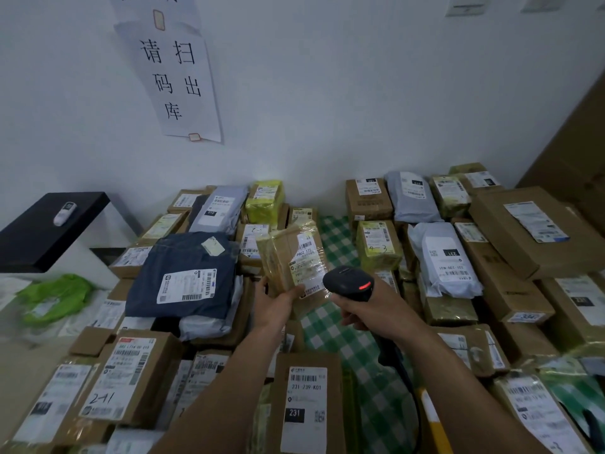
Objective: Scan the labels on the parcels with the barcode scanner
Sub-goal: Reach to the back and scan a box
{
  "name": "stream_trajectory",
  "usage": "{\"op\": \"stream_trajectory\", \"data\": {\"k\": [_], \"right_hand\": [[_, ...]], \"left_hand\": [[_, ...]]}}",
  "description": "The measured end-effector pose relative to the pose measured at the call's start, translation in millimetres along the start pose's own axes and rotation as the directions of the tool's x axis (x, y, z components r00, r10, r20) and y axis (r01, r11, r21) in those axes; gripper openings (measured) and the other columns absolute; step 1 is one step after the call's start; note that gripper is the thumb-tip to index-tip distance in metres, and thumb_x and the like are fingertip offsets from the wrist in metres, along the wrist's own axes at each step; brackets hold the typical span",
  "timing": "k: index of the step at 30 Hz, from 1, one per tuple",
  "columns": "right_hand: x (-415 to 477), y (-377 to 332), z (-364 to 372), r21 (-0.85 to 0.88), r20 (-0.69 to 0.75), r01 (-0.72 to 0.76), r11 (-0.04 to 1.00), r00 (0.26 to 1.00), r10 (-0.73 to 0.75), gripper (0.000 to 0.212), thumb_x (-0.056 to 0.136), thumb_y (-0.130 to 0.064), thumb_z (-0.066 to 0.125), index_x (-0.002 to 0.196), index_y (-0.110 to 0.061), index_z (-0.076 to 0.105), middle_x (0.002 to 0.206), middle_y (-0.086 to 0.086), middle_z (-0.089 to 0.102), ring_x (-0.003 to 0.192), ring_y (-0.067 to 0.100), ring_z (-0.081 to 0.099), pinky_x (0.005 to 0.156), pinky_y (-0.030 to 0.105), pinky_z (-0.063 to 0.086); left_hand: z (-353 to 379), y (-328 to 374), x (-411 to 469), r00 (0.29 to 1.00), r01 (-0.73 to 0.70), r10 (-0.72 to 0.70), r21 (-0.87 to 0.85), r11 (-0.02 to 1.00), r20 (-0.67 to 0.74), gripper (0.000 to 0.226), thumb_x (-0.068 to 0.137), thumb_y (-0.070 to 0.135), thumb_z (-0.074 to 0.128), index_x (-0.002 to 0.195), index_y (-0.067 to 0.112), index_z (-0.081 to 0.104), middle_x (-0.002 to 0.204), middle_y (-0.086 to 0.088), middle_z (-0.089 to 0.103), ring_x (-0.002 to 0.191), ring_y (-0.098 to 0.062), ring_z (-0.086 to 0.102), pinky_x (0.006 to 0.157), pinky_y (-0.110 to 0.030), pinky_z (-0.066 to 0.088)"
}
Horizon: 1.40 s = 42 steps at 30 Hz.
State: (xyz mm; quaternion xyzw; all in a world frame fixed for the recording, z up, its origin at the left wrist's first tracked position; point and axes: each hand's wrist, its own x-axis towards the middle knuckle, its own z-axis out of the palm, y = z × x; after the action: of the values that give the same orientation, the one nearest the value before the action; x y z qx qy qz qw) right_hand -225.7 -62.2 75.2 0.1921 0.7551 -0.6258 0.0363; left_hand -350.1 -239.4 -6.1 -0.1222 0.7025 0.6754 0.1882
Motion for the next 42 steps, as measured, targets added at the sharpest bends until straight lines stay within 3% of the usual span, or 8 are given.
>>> {"op": "stream_trajectory", "data": {"k": [3,8,13,19,22,33,39,42], "right_hand": [[9.6,8.1,0.0,0.004,-0.121,0.016,1.0,0.993,-0.016,0.043,0.087,-0.04,0.082,0.126,-0.038,0.063,0.106,-0.012,0.075,0.097,0.009,0.071,0.084,0.04,0.064],[22.9,14.8,2.7,0.189,-0.252,0.035,0.981,0.968,0.014,0.05,0.085,-0.039,0.085,0.128,-0.039,0.06,0.116,-0.016,0.071,0.105,0.007,0.068,0.091,0.044,0.062],[32.6,19.3,8.2,0.229,-0.311,0.069,0.971,0.95,0.006,0.048,0.083,-0.039,0.086,0.122,-0.044,0.059,0.113,-0.021,0.071,0.109,0.004,0.067,0.098,0.045,0.059],[59.1,14.0,-4.6,0.211,-0.29,0.049,0.976,0.957,0.015,0.04,0.086,-0.032,0.084,0.11,-0.048,0.056,0.112,-0.017,0.069,0.105,0.008,0.067,0.095,0.044,0.06],[85.3,10.2,-13.4,0.17,-0.265,-0.023,0.985,0.962,0.068,0.042,0.088,-0.032,0.082,0.121,-0.039,0.056,0.113,-0.011,0.068,0.101,0.016,0.068,0.075,0.034,0.061],[198.1,35.0,-35.7,0.103,-0.248,-0.153,0.983,0.953,0.174,0.05,0.086,-0.037,0.084,0.128,-0.033,0.057,0.109,-0.009,0.072,0.097,0.014,0.073,0.08,0.037,0.063],[231.3,53.5,-43.8,0.097,-0.261,-0.176,0.98,0.945,0.196,0.053,0.084,-0.04,0.085,0.129,-0.035,0.057,0.114,-0.009,0.071,0.099,0.014,0.073,0.081,0.038,0.063],[237.5,60.2,-47.2,0.105,-0.269,-0.176,0.979,0.942,0.199,0.058,0.082,-0.042,0.086,0.132,-0.035,0.057,0.118,-0.009,0.07,0.103,0.015,0.072,0.09,0.046,0.062]], "left_hand": [[0.3,-4.5,-1.7,0.991,0.036,-0.038,0.013,0.999,0.129,0.043,0.078,0.034,0.088,0.113,0.04,0.065,0.116,0.007,0.076,0.108,-0.02,0.072,0.099,-0.049,0.056],[11.8,-8.1,-9.5,0.963,0.145,-0.125,-0.067,0.987,0.239,0.058,0.087,0.043,0.081,0.136,0.038,0.051,0.125,0.001,0.071,0.101,-0.02,0.075,0.082,-0.042,0.064],[27.6,-8.2,-5.9,0.969,-0.027,0.019,0.029,0.999,0.245,0.045,0.096,0.049,0.068,0.136,0.031,0.064,0.121,0.007,0.075,0.11,-0.015,0.072,0.101,-0.046,0.056],[39.6,11.8,33.8,0.986,0.003,-0.018,0.088,0.996,0.169,0.018,0.102,0.047,0.057,0.108,0.035,0.069,0.113,0.011,0.072,0.111,-0.015,0.066,0.104,-0.045,0.053],[48.9,32.5,74.3,0.987,0.05,-0.069,0.128,0.99,0.144,0.021,0.103,0.047,0.055,0.096,0.033,0.069,0.111,0.001,0.072,0.103,-0.02,0.068,0.099,-0.046,0.055],[111.1,91.9,238.3,0.998,-0.056,0.055,0.34,0.939,0.012,0.032,0.111,0.029,0.042,0.13,0.015,0.063,0.121,-0.006,0.065,0.095,-0.018,0.056,0.072,-0.024,0.044],[124.9,89.3,295.2,0.997,-0.048,0.07,0.503,0.863,-0.025,0.033,0.111,0.024,0.038,0.125,0.006,0.061,0.126,-0.016,0.064,0.115,-0.031,0.062,0.098,-0.041,0.053],[126.5,83.0,295.3,0.99,-0.078,0.127,0.501,0.862,-0.065,0.035,0.112,0.027,0.035,0.138,0.009,0.052,0.133,-0.013,0.059,0.123,-0.031,0.059,0.093,-0.037,0.05]]}}
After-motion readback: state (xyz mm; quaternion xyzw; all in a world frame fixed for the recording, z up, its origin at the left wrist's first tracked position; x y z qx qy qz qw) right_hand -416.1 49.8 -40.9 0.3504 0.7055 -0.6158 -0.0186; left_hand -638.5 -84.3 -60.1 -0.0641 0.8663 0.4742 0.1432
